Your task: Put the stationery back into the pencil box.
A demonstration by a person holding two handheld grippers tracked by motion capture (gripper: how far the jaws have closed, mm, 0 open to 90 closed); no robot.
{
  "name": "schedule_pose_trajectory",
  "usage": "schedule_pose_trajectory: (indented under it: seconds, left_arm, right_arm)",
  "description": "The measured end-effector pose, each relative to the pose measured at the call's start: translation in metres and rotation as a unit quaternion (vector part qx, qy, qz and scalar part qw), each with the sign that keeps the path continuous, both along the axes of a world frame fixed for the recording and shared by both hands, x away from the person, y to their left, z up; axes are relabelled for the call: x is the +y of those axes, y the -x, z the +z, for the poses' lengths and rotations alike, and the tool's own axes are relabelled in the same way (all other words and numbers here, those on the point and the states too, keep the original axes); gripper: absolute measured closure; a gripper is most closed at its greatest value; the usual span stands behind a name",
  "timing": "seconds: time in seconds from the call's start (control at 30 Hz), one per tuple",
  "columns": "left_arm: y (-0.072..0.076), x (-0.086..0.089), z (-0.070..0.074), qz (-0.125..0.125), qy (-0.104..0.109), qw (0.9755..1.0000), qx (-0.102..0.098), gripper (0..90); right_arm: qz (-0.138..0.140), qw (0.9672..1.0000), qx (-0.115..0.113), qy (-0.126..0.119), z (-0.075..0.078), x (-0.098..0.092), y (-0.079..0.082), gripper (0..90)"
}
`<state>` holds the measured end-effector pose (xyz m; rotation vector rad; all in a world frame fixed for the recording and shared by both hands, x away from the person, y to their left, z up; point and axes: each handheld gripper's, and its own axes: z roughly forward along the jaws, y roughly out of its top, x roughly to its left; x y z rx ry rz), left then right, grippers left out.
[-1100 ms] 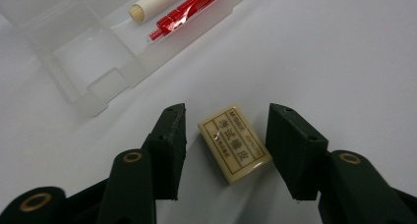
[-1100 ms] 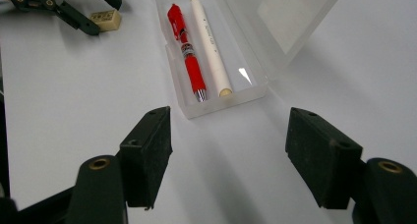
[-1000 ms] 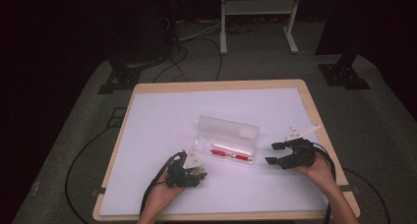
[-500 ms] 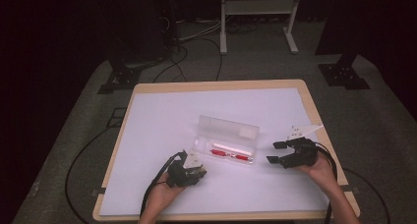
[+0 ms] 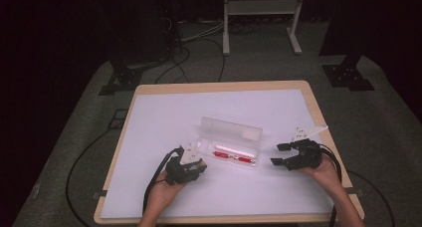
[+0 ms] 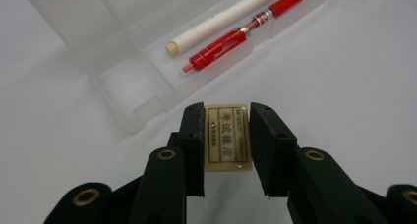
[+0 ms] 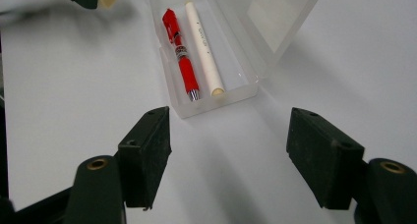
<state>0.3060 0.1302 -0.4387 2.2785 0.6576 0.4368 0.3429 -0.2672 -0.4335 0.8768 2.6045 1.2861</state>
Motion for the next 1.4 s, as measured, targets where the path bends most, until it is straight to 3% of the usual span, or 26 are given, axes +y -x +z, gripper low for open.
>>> schedule_pose_trajectory:
  seconds: [0.43, 0.5, 1.03, 1.4]
  left_arm:
    - [-0.019, 0.005, 0.010, 0.036, 0.013, 0.9992, -0.011, 68.4]
    - [-0.022, 0.004, 0.012, 0.035, 0.004, 0.9993, -0.012, 68.4]
    - [-0.035, -0.003, 0.020, 0.048, 0.009, 0.9986, -0.021, 68.4]
    - [-0.048, -0.008, 0.022, 0.063, 0.006, 0.9979, -0.015, 68.4]
  right_arm:
    - [-0.003, 1.0000, -0.004, 0.003, 0.001, -0.002, -0.001, 31.9]
    - [-0.003, 1.0000, -0.006, 0.004, 0.002, -0.001, -0.001, 32.0]
    - [-0.003, 0.9999, -0.012, 0.007, 0.003, -0.002, 0.001, 31.9]
    - [-0.003, 0.9999, -0.014, 0.008, 0.004, -0.002, 0.002, 32.0]
